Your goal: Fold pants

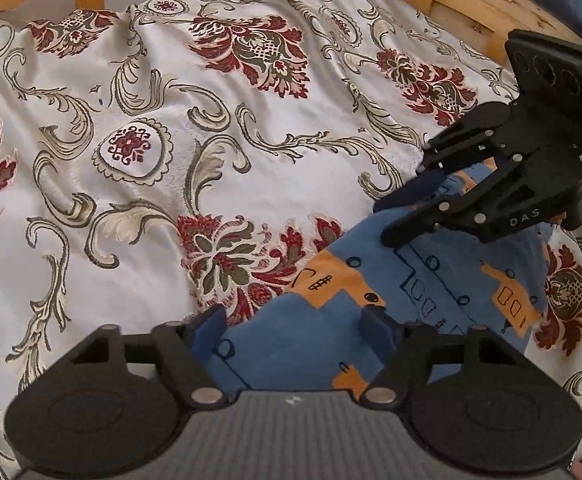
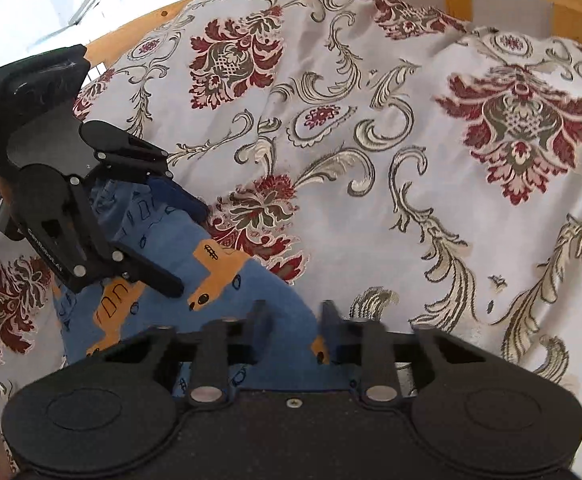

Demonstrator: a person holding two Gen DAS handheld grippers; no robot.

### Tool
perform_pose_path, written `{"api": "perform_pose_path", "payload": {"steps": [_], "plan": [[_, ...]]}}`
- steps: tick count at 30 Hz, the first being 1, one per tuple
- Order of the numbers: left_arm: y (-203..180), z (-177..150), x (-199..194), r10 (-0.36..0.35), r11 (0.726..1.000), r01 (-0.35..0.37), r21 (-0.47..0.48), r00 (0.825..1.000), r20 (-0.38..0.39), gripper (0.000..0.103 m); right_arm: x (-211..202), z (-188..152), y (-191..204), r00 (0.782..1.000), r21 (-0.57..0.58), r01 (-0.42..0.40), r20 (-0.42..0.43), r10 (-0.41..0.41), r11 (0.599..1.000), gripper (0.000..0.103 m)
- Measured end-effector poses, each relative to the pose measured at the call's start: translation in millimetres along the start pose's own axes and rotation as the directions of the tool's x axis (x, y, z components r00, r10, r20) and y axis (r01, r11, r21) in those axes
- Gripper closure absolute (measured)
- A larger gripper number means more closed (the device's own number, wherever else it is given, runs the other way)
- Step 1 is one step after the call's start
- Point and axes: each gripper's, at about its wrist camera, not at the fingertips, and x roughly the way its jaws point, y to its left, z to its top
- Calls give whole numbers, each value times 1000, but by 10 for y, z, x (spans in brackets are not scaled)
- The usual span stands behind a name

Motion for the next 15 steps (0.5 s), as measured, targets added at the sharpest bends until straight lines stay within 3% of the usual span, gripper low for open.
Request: {"api": "perform_pose_path", "payload": {"steps": [2, 3, 7, 12, 15], "plan": [[10, -10, -19, -9, 1000, 9, -4, 1000, -1, 37, -21, -26, 36, 1000, -25, 18, 21, -17, 1000, 95], [9, -10, -36, -14, 1000, 14, 0, 1000, 0, 46, -41, -43, 80, 999, -57, 35, 35, -33, 998, 98], [-43, -17, -124, -24, 999, 23, 48, 999, 21, 72, -161, -125, 323, 990, -183, 115, 102, -97, 976, 102], [-146, -85, -320, -3, 995, -5, 97, 997, 84, 75, -340, -311, 668, 969, -319, 217, 183, -165, 923, 102], [-183, -125, -434, -71, 992, 63, 106, 995, 73, 63, -417, -449, 814, 967, -330, 225, 192, -169, 917, 102]]}}
